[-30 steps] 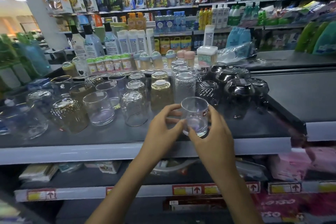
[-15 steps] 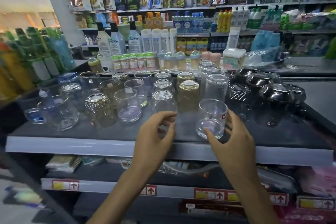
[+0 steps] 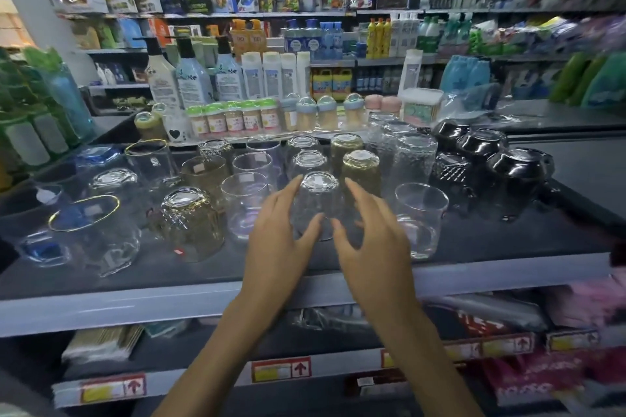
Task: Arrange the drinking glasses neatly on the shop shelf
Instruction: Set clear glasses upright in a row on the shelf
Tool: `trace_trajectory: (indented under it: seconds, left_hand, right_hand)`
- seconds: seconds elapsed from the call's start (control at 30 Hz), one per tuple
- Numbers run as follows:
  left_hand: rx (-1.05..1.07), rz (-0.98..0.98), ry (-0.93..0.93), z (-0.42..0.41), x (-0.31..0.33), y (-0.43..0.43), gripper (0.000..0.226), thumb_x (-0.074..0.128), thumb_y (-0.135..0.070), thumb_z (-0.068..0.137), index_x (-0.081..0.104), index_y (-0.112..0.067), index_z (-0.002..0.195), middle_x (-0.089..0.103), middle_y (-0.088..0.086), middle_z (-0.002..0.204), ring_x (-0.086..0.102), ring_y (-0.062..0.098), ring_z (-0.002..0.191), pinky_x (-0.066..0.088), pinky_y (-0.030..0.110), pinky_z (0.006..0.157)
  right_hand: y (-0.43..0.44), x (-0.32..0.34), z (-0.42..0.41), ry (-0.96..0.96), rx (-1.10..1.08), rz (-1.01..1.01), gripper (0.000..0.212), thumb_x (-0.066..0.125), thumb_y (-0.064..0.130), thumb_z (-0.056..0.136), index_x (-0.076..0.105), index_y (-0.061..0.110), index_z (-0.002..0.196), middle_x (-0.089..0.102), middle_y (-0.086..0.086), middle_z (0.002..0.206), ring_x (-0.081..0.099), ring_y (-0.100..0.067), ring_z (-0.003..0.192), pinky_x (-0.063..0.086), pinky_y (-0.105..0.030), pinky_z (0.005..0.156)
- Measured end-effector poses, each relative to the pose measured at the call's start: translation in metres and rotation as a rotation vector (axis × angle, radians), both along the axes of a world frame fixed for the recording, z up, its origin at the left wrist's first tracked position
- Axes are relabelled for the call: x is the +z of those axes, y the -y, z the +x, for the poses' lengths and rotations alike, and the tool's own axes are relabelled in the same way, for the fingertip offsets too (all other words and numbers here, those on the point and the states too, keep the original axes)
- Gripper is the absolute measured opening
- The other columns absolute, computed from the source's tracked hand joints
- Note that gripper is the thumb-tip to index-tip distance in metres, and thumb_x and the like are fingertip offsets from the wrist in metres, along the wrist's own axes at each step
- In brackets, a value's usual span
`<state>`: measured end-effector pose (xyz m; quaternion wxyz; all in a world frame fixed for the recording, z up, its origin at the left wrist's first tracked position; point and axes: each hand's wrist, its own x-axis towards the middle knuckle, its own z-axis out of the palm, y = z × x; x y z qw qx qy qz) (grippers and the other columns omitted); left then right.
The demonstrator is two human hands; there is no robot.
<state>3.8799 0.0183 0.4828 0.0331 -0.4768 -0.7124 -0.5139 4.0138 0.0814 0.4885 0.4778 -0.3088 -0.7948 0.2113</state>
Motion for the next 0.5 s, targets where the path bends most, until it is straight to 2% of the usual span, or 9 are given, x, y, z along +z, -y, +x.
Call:
trace_trajectory:
  seconds: [0.13, 0.27, 0.5]
  left_hand:
    - [0.005, 0.027, 0.065, -0.003, -0.002, -0.003, 0.058, 0.072, -0.03, 0.096, 0.048, -0.042, 0.147, 0.053, -0.018, 0.129, 0.067, 0.013, 0.111, 0.056, 0.046, 0.099]
    - [0.031, 0.037, 0.075, -0.002, 0.0, -0.006, 0.052, 0.071, -0.032, 0.096, 0.052, -0.044, 0.143, 0.057, -0.016, 0.13, 0.069, 0.005, 0.105, 0.058, 0.043, 0.094]
    - [0.062, 0.041, 0.046, 0.004, 0.002, -0.006, 0.051, 0.072, -0.033, 0.095, 0.053, -0.044, 0.141, 0.055, -0.019, 0.125, 0.069, 0.003, 0.104, 0.058, 0.04, 0.094]
  right_hand:
    - [-0.013, -0.004, -0.012, 0.104, 0.069, -0.116, 0.067, 0.068, 0.025, 0.097, 0.039, 0.039, 0.155, 0.055, 0.008, 0.14, 0.059, -0.015, 0.119, 0.052, -0.037, 0.1]
    - [-0.017, -0.01, -0.015, 0.079, 0.1, -0.141, 0.072, 0.07, 0.016, 0.096, 0.037, 0.042, 0.155, 0.058, 0.008, 0.135, 0.063, -0.014, 0.113, 0.057, -0.04, 0.095]
    - [-0.021, -0.014, -0.015, 0.067, 0.127, -0.148, 0.083, 0.07, 0.009, 0.095, 0.029, 0.045, 0.157, 0.055, 0.008, 0.137, 0.063, -0.014, 0.117, 0.058, -0.04, 0.096]
